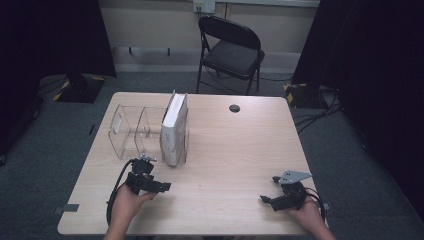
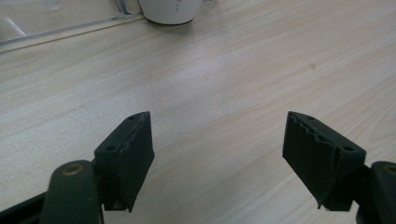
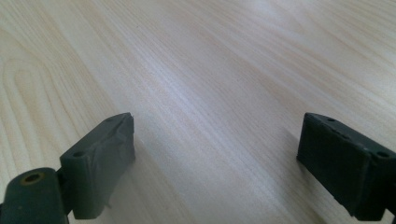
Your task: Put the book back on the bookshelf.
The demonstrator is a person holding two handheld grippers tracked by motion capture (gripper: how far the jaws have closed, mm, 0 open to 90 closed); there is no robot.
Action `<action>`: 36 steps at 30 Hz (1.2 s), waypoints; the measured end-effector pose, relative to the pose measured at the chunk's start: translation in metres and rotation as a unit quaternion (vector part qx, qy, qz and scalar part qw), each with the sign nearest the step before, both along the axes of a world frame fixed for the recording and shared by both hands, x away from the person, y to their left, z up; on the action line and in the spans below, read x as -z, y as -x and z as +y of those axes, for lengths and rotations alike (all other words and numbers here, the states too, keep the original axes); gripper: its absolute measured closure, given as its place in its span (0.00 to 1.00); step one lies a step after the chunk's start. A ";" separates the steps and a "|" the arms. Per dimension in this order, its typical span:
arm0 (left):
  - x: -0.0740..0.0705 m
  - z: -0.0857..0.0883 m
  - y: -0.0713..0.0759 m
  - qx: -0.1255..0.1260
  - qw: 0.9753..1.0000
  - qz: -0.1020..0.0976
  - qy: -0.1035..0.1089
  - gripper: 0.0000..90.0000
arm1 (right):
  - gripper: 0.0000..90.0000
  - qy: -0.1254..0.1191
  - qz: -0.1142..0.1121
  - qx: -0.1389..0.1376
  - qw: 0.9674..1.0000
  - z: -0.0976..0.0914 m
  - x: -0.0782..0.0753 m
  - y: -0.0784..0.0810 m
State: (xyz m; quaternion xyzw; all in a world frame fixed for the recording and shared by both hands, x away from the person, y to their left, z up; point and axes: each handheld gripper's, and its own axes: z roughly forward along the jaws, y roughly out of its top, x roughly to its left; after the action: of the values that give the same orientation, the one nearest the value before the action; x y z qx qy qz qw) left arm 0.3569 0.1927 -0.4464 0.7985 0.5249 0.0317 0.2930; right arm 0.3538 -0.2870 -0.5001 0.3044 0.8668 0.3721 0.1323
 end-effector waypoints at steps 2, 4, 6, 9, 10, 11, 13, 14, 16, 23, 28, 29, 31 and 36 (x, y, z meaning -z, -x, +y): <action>-0.001 0.001 0.000 0.000 1.000 0.000 0.000 0.27 | 0.11 0.000 0.000 0.000 1.000 0.000 0.000 0.000; -0.001 0.003 0.001 -0.006 1.000 -0.004 0.000 0.27 | 0.11 0.000 0.000 0.000 1.000 0.000 0.000 0.000; -0.001 0.006 0.001 -0.005 1.000 -0.005 -0.002 0.27 | 0.11 0.000 0.000 0.000 1.000 0.000 0.000 0.000; -0.001 0.011 0.003 -0.011 1.000 -0.008 -0.001 0.27 | 0.11 0.000 0.000 0.000 1.000 0.000 0.000 0.000; 0.000 0.012 0.004 -0.012 1.000 -0.010 -0.005 0.27 | 0.11 0.000 0.000 0.000 1.000 0.000 0.000 0.000; 0.002 0.014 0.004 -0.016 1.000 -0.010 -0.002 0.27 | 0.11 0.000 0.000 0.000 1.000 0.000 0.000 0.000; 0.005 0.017 0.005 -0.016 1.000 -0.008 -0.002 0.27 | 0.11 0.000 0.000 0.000 1.000 0.000 0.000 0.000; 0.006 0.018 0.005 -0.016 1.000 -0.007 -0.002 0.27 | 0.11 0.000 0.000 0.000 1.000 0.000 0.000 0.000; 0.008 0.020 0.005 -0.019 1.000 -0.006 -0.001 0.27 | 0.11 0.000 0.000 0.000 1.000 0.000 0.000 0.000; 0.015 0.025 0.007 -0.023 1.000 -0.007 -0.007 0.27 | 0.11 0.000 0.000 0.001 1.000 0.000 0.000 0.000; 0.018 0.026 0.008 -0.020 1.000 -0.011 -0.018 0.27 | 0.11 0.000 0.000 0.001 1.000 0.000 0.000 0.000; 0.019 0.026 0.008 -0.019 1.000 -0.010 -0.020 0.26 | 0.11 -0.001 0.000 0.000 1.000 0.000 0.000 0.000; 0.021 0.026 0.008 -0.014 1.000 -0.007 -0.024 0.26 | 0.11 -0.001 0.001 0.000 1.000 0.000 0.000 0.000; 0.023 0.027 0.009 -0.012 0.999 -0.016 -0.025 0.24 | 0.11 0.000 0.000 0.001 1.000 0.000 0.000 0.000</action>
State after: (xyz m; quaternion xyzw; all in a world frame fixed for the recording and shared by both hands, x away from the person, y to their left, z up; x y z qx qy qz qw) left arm 0.3479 0.2200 -0.4695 0.7988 0.5285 0.0614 0.2807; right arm 0.3537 -0.2868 -0.5001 0.3054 0.8664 0.3722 0.1322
